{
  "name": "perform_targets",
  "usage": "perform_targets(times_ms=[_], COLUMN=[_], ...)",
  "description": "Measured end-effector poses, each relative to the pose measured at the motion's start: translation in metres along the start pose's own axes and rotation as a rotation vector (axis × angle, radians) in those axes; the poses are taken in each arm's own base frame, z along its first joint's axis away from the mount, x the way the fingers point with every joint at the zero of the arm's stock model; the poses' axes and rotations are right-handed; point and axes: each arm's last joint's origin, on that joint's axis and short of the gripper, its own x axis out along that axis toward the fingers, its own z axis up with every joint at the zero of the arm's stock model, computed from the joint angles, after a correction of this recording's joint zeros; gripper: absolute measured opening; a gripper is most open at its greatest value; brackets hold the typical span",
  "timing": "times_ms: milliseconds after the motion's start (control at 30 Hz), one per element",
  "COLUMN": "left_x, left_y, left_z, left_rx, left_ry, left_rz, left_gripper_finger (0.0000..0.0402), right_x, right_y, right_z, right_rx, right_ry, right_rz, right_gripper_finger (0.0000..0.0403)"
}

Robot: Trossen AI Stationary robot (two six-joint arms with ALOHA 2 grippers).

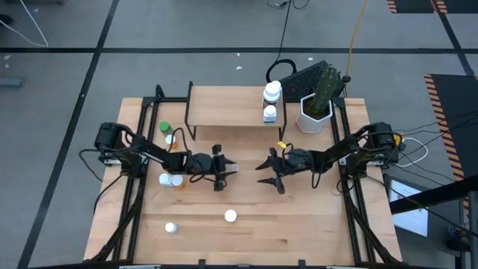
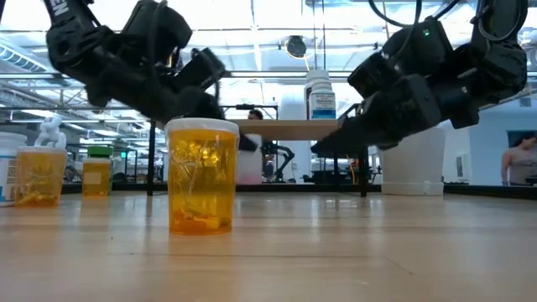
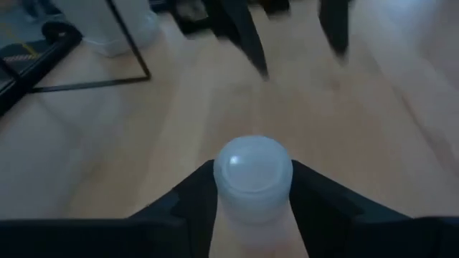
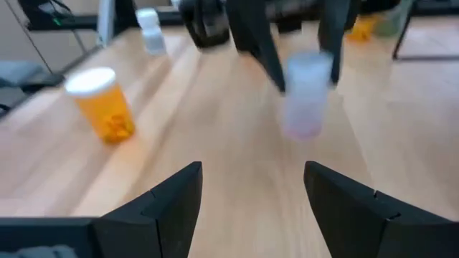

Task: Pick and place medicine bottles onto shelf by color
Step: Put the transparent medicine bottle on the shelf

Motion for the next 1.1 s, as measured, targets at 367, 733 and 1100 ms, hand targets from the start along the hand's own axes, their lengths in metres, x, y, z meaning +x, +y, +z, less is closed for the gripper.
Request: perform_targets(times_ms=[367, 733, 1100], left_x=[0.022, 0.029, 0.023], left_y=[0.018, 0.025, -0.004], left_z=[0.055, 0.093, 0.059], left_rx=[-0.091, -0.08, 0.015], left_ry=[-0.019, 0.155, 0.273], left_rz=[0.045, 0.045, -0.033], left_gripper_finger=[0.0145, 0.0132, 0.0257], right_x=[0.0, -0.001, -0.001], right_y=[-0.002, -0.002, -0.002], right_z=[-0.005, -0.011, -0.009], right_rx=[-0.014, -0.021, 0.004], right_ry=[0.045, 0.109, 0.094], right_rz=[-0.065, -0.066, -0.066], right_gripper_finger=[0.0238, 0.0238, 0.0238])
